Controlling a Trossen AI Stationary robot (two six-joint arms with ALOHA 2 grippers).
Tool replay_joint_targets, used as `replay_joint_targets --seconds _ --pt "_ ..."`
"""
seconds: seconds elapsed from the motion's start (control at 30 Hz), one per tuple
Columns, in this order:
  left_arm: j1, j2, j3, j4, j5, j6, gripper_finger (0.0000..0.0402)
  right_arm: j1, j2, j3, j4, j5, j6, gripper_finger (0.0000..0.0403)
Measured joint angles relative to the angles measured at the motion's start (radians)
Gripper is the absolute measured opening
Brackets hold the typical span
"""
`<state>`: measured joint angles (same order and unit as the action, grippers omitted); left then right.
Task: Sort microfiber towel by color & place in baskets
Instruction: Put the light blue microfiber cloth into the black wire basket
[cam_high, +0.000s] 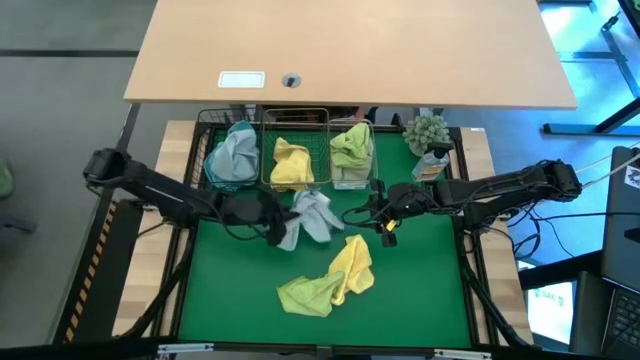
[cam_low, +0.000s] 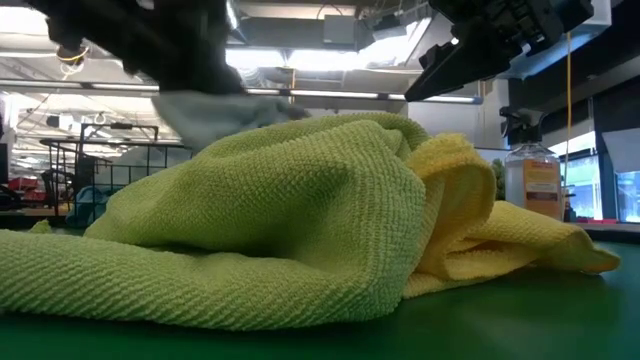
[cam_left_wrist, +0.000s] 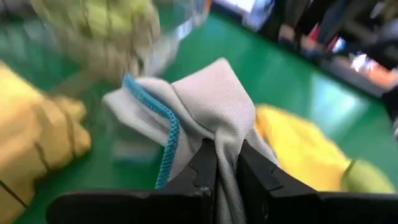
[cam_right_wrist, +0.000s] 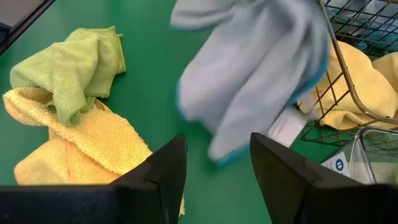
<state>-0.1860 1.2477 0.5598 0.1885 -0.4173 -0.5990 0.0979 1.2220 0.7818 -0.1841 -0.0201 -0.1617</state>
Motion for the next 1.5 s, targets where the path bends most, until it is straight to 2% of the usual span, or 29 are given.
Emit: replay_joint_targets --seconds 0.17,0.53,0.77,0.97,1.13,1.2,1.37,1.5 --pt "0.000 -0.160 0.000 -0.002 -0.113 0.105 0.0030 0.000 0.000 0.000 0.000 0.000 0.000 0.0177" --pt "0.000 -0.458 0.000 -0.001 -0.446 0.319 0.0031 0.000 0.000 0.000 0.000 0.000 0.000 0.0177" --pt "0.005 -0.567 0.001 -0.001 -0.679 0.473 0.0030 0.000 0.000 0.000 0.000 0.000 0.000 0.0177" --pt "0.056 -0.625 0.002 -0.010 -0.857 0.587 0.0032 0.000 0.000 0.000 0.000 0.000 0.000 0.0177" --pt "0.139 -0.644 0.002 -0.134 -0.884 0.574 0.0032 0.000 0.000 0.000 0.000 0.000 0.000 0.0177" --pt "0.177 -0.643 0.002 -0.223 -0.883 0.526 0.0032 0.000 0.000 0.000 0.000 0.000 0.000 0.0177" --pt "0.284 -0.632 0.002 -0.532 -0.824 0.280 0.0033 0.000 0.000 0.000 0.000 0.000 0.000 0.0177" --pt "0.370 -0.615 0.002 -0.797 -0.701 0.032 0.0033 0.000 0.000 0.000 0.000 0.000 0.000 0.0177"
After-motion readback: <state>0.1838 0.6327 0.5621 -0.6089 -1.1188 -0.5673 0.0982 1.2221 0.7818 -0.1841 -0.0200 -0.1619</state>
